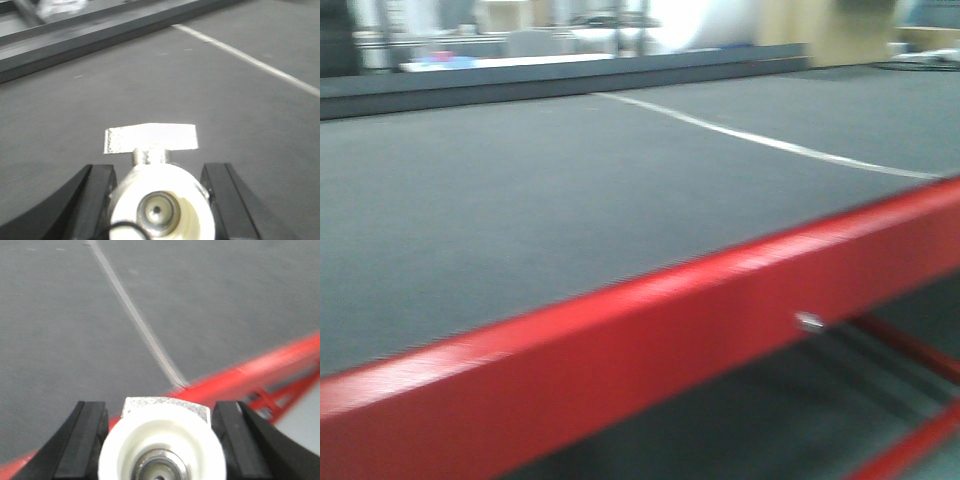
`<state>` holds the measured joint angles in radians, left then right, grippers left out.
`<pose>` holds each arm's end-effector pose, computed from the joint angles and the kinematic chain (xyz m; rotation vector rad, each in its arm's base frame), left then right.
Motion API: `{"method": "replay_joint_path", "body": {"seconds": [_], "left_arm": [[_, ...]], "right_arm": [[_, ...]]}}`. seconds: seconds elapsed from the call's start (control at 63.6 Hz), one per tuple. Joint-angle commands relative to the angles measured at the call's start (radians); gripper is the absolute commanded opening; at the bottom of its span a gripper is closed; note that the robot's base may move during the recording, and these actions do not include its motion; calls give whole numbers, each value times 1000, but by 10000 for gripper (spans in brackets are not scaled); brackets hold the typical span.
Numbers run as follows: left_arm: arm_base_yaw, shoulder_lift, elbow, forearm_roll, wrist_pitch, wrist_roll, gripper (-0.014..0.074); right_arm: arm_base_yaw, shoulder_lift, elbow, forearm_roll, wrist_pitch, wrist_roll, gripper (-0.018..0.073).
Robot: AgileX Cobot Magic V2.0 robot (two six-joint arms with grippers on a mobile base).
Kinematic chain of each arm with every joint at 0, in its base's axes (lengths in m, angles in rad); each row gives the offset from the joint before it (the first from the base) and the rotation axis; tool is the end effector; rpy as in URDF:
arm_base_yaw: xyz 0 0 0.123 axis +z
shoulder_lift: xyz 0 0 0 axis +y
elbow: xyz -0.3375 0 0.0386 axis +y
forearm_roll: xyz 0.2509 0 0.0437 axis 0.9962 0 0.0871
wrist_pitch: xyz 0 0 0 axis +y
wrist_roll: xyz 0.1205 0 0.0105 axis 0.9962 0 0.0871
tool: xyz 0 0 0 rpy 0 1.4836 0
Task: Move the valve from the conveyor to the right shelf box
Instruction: 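Turn the base away from the conveyor holding both valves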
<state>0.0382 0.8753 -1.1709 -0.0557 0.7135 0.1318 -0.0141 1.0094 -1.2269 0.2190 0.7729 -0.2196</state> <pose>0.1551 0.0015 0.4825 0.0736 1.8994 0.0522 0.1961 0.0156 0.4734 -0.1440 2.0177 0.1064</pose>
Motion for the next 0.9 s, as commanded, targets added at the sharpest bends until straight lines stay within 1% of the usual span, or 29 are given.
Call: {"method": "replay_joint_path", "body": {"seconds": [0.0,0.88], "left_arm": [[-2,-9,-6,-9,-50,-4,-111],[-2,-9,-6,-9,-50,-4,-111]], "right_arm": [[-2,-16,-19,3,-70,-8,-154],[-2,-16,-19,3,-71,-8,-154]]}}
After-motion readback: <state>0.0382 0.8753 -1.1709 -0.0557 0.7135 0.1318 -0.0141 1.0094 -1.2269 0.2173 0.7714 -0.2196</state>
